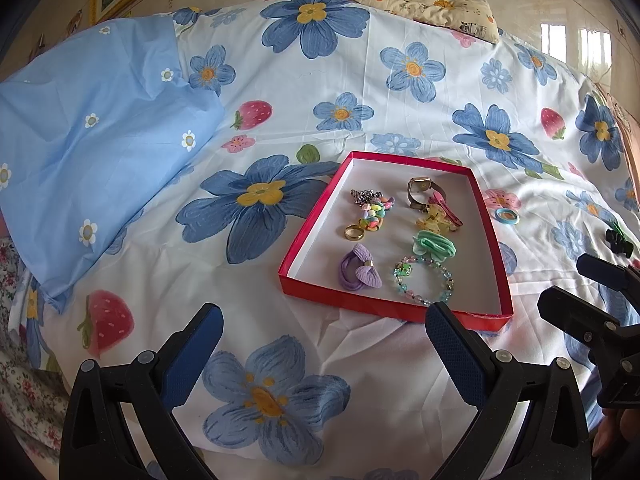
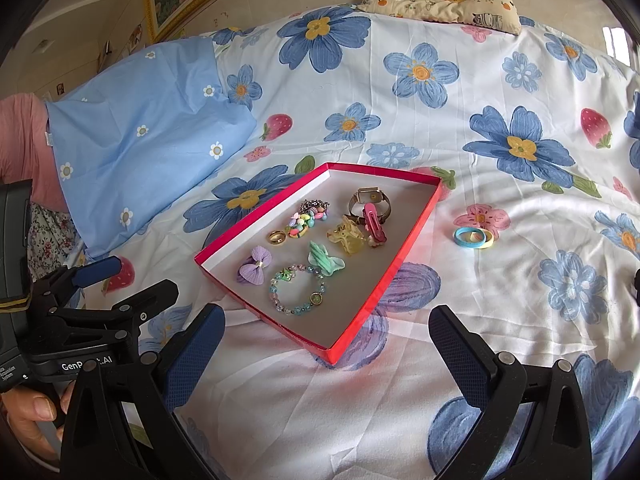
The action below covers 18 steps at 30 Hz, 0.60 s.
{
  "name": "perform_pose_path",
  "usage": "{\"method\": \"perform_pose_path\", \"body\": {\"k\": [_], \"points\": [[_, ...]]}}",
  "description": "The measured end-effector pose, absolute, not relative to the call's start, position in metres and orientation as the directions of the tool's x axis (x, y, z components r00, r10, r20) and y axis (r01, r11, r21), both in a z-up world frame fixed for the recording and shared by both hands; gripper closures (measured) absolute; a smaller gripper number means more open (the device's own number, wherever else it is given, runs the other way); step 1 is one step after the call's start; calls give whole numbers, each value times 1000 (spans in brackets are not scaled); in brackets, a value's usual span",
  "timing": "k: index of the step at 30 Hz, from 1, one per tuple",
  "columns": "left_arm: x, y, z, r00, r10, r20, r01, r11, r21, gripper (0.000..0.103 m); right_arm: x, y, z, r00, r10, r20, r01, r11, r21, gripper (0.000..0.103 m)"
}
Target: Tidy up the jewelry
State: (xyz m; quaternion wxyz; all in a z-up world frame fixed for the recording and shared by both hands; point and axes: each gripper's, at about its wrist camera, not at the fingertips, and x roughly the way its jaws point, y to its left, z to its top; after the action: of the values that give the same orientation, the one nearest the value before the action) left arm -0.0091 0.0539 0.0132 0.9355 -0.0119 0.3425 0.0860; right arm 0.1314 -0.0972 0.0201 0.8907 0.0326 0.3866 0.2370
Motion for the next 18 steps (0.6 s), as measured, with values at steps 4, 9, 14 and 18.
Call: {"method": "perform_pose_path", "body": {"k": [4,9,14,18], "points": [[-9,54,13,751,151,-643,-167,985,37,1,132,-97,19,591,447,-671,-397,886,241,0],[-5,54,12,750,149,-645,-164,986,37,1,132,-98,19,590,447,-672,-396,886,241,0],[-5,54,12,752,152,-642,-167,985,38,1,132,-97,19,590,449,-672,-397,885,243,0],[-2,52,12,757,144,-637,-159,987,34,1,134,-95,19,589,450,-672,-396,885,245,0]]}}
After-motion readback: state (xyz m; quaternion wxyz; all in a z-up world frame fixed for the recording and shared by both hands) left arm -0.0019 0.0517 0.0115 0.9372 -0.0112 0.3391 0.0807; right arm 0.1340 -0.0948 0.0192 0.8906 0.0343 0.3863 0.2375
